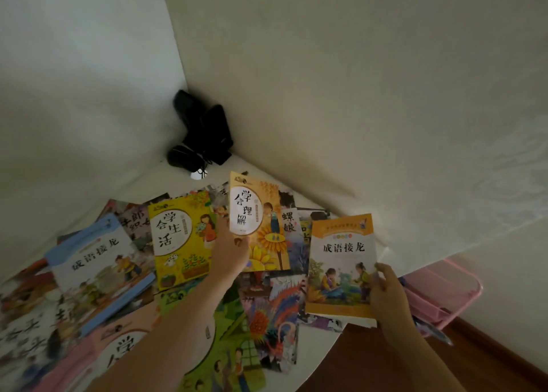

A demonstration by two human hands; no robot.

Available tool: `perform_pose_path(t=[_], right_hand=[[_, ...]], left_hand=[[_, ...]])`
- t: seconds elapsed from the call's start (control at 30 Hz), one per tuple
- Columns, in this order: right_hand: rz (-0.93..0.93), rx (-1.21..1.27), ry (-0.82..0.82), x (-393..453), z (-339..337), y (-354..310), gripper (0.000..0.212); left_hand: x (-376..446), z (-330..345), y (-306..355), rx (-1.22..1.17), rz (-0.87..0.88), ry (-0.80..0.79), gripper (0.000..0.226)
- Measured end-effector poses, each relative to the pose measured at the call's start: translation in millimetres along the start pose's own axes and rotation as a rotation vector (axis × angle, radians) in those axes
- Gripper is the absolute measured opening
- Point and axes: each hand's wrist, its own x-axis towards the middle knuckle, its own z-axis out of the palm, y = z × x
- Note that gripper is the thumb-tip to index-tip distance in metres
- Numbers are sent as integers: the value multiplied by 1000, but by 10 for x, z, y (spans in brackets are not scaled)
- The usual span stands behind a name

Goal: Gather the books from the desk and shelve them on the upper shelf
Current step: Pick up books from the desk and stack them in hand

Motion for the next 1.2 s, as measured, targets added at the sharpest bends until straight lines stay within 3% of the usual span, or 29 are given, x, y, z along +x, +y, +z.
perform_pose_path(t=[0.13, 0.27, 0.33, 0.4, 0.43, 0.5, 0.6, 0.67, 0.73, 0.83, 0.9, 0.97, 1.07, 1.2], right_hand=[[-33, 225, -80, -196, 202, -413, 16], [-263, 25, -230, -278, 969, -802, 13], [-295, -75, -312, -338, 1411, -903, 19], [-292, -215, -414, -389, 1761, -891, 39], [-291, -251, -450, -438, 1849, -899, 39], [-316, -387, -451, -427, 1935, -795, 33], [-331, -620, -432, -404, 1962, -715, 58], [-352, -584, -470, -413, 2049, -706, 53], [-388, -558, -441, -430, 2143, -773, 37], [-276, -359, -405, -395, 2206, -961, 46], [-230, -288, -357, -315, 2259, -1105, 47], [-291, -364, -371, -218, 2378, -1240, 38], [-352, -514, -430, -112, 2595, -1358, 16], [-399, -656, -450, -113, 2695, -1331, 22]], left_hand=[[98, -543, -244, -146, -226, 61, 45], [63, -890, -427, -302, -365, 129, 28], [42, -960, -515, -353, -407, 161, 37], [-4, -997, -633, -335, -383, 133, 48], [-30, -1012, -710, -335, -349, 95, 49], [-92, -1010, -882, -346, -292, 17, 57], [-168, -932, -1010, -327, -279, -2, 66], [-177, -872, -970, -373, -274, 0, 49], [-196, -879, -879, -301, -256, -6, 45], [-158, -953, -812, -303, -176, -15, 59], [-47, -1024, -777, -153, -125, 47, 48], [132, -1071, -744, -77, -179, 100, 39], [282, -1163, -648, 152, -304, 119, 55], [331, -1130, -574, 124, -414, 115, 51]])
